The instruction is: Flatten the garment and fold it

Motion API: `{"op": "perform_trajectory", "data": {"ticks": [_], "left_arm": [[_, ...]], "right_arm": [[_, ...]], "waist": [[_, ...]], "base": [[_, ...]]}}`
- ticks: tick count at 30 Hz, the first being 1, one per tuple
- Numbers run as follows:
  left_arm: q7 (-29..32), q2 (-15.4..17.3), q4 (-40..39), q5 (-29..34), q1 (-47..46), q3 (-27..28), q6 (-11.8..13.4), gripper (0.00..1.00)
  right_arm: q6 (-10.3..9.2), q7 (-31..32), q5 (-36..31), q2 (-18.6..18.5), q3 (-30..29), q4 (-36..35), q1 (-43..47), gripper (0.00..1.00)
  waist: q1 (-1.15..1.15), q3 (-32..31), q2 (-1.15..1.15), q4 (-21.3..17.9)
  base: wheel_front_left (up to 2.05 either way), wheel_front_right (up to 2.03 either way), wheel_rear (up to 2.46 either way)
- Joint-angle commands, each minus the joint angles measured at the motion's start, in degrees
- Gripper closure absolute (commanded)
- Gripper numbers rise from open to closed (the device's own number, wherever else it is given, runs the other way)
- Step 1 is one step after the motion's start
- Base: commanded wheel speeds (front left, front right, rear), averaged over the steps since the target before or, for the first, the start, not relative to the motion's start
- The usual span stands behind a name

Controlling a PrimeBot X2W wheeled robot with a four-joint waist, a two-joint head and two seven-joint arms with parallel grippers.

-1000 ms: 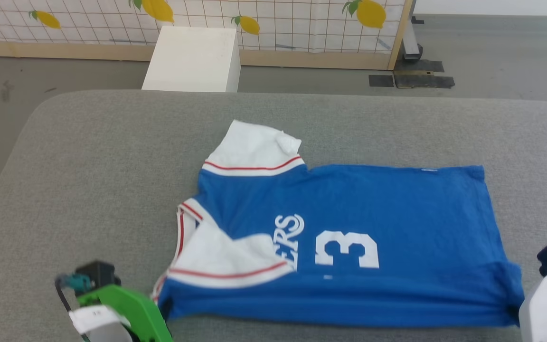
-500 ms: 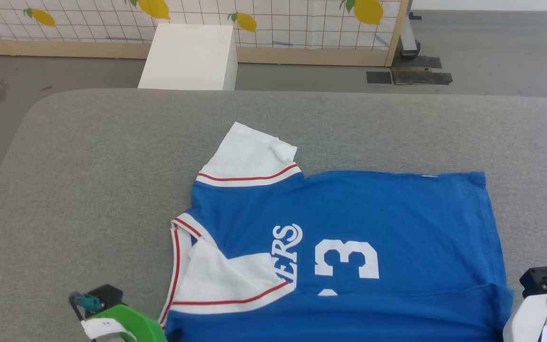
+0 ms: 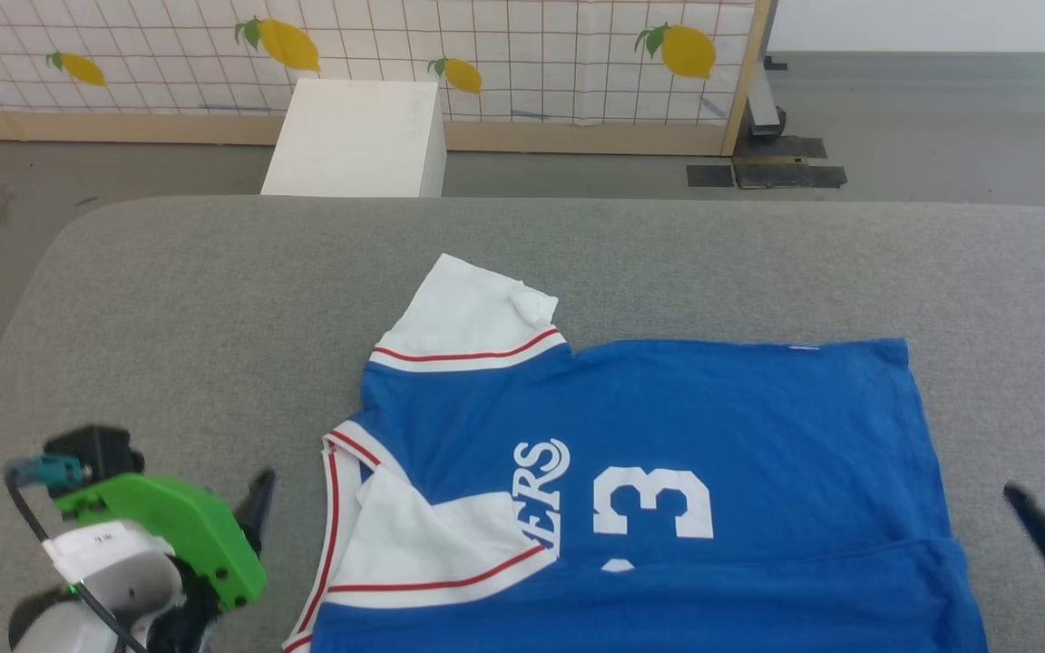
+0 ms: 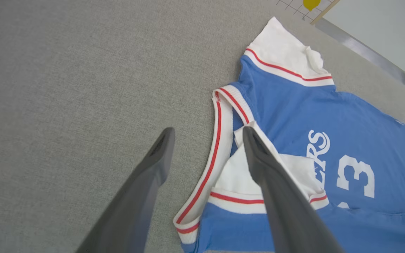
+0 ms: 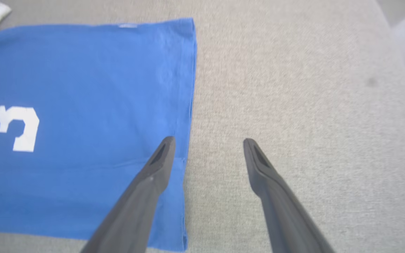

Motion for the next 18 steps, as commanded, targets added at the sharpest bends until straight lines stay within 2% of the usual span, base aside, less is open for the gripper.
{"op": "perform_trajectory", "data": {"ticks": [1, 7, 12, 18], "left_arm": [[-1.85, -0.22, -0.33, 1.18, -1.89, 0.52, -0.80, 0.00], [-15.77, -3.67, 1.94, 5.66, -8.16, 0.97, -6.38, 0.00], [-29.04, -6.92, 8.55, 9.35, -13.57, -0.49, -13.18, 0.00], [-36.20, -10.37, 17.70, 11.35, -20.40, -2.72, -17.40, 0.00]], "right_arm": [[-0.10, -1.54, 0.16, 0.28, -0.75, -0.97, -1.96, 0.00], [-0.10, -10.33, -0.69, 1.44, -2.40, -2.46, -7.98, 0.00], [-0.10, -15.08, -1.51, 0.73, -0.79, -0.98, -11.57, 0.00], [-0.10, -17.01, -1.31, 0.69, 0.45, 0.61, -15.12, 0.00]], "waist": [[0.00, 0.08, 0.00, -0.27], [0.00, 2.27, 0.00, -0.74], [0.00, 5.64, 0.00, -1.01], [0.00, 10.73, 0.00, -1.11]], "base": [[0.00, 0.00, 0.00], [0.00, 0.00, 0.00], [0.00, 0.00, 0.00], [0.00, 0.00, 0.00]]}}
